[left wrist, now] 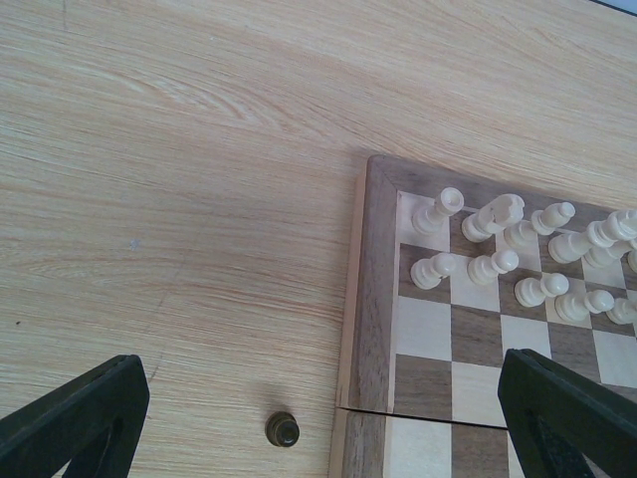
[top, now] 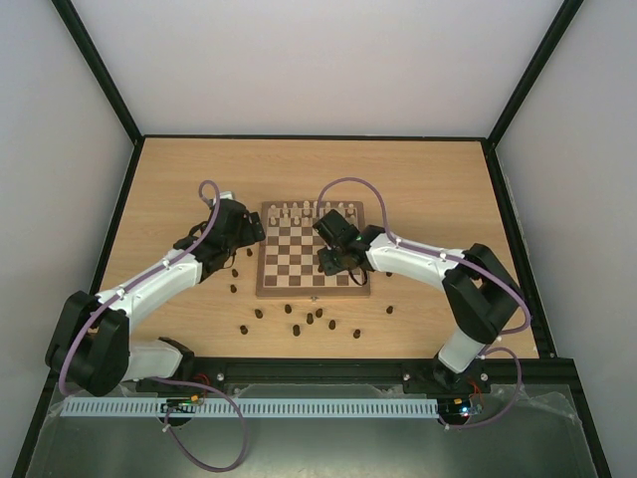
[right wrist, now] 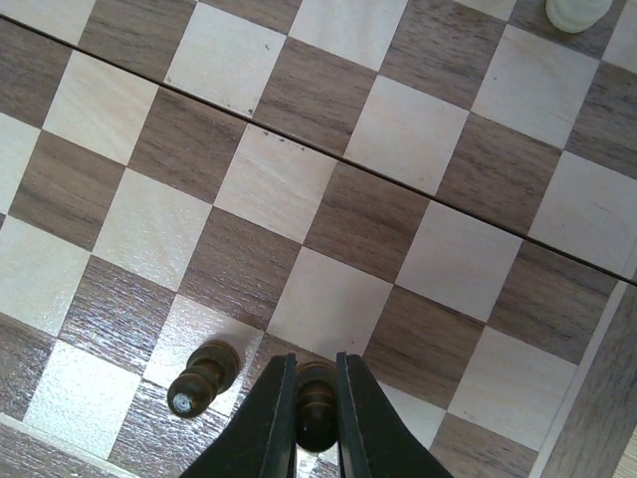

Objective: Set up the chess pieces on the board
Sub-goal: Place the chess piece on the chessboard, then pick up the chess piece at the center of the board.

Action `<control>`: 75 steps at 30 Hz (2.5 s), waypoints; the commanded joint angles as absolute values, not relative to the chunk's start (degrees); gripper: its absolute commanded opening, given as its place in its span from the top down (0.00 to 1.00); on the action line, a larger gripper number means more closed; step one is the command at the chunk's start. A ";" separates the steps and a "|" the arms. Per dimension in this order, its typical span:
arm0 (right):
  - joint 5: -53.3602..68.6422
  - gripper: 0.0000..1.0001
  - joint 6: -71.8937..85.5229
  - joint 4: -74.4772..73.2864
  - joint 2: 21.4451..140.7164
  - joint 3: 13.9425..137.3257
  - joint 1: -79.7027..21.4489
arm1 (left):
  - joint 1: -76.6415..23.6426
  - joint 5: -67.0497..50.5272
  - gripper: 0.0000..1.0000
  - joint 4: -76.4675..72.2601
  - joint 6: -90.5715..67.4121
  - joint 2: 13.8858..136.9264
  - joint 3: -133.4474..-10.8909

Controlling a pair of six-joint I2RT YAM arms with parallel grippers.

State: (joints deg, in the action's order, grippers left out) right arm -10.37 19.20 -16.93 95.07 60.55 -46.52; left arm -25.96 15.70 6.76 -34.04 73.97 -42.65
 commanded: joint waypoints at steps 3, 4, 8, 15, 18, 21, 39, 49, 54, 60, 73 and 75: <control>-9.94 0.92 18.11 -20.87 96.52 62.11 -47.35 | -25.49 16.70 0.01 6.28 -33.86 72.87 -41.75; -9.86 0.92 18.11 -20.98 96.63 62.12 -47.38 | -25.49 16.70 0.01 6.37 -33.89 72.86 -41.77; -9.61 0.92 18.02 -21.28 96.83 62.09 -47.59 | -25.49 16.70 0.01 6.46 -33.88 72.94 -41.80; -8.78 0.91 17.67 -21.41 96.85 62.08 -48.33 | -25.40 16.79 0.01 6.42 -33.87 72.87 -41.79; -8.61 0.91 17.58 -21.42 97.17 62.16 -48.42 | -25.40 16.79 0.01 6.42 -33.90 72.86 -41.79; -8.77 0.87 17.62 -21.68 97.41 62.23 -48.43 | -25.40 16.79 0.01 6.50 -33.92 73.10 -41.90; -14.50 0.65 19.59 -20.04 91.46 60.68 -48.43 | -25.31 17.42 0.01 8.26 -34.30 76.50 -43.23; -17.83 0.61 22.20 -18.87 86.45 58.40 -45.73 | -25.31 15.78 0.01 9.98 -33.76 82.35 -45.60; -15.88 0.61 22.69 -18.29 83.63 56.83 -43.73 | -25.31 17.44 0.03 12.74 -34.07 81.51 -46.96; -15.17 0.62 22.68 -17.91 82.35 56.06 -42.76 | -26.25 17.33 0.15 12.85 -35.29 82.36 -45.25; -15.29 0.62 22.77 -18.10 82.44 56.04 -42.46 | -28.28 17.88 0.45 10.70 -34.64 86.70 -43.18; -15.46 0.62 22.77 -18.10 82.51 55.97 -42.45 | -28.30 17.63 0.51 10.38 -34.41 87.92 -43.18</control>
State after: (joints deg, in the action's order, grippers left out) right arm -15.07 22.33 -17.58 83.29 56.60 -42.72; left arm -28.01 17.17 10.76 -34.85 85.58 -43.33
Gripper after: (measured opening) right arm 0.383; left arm 0.531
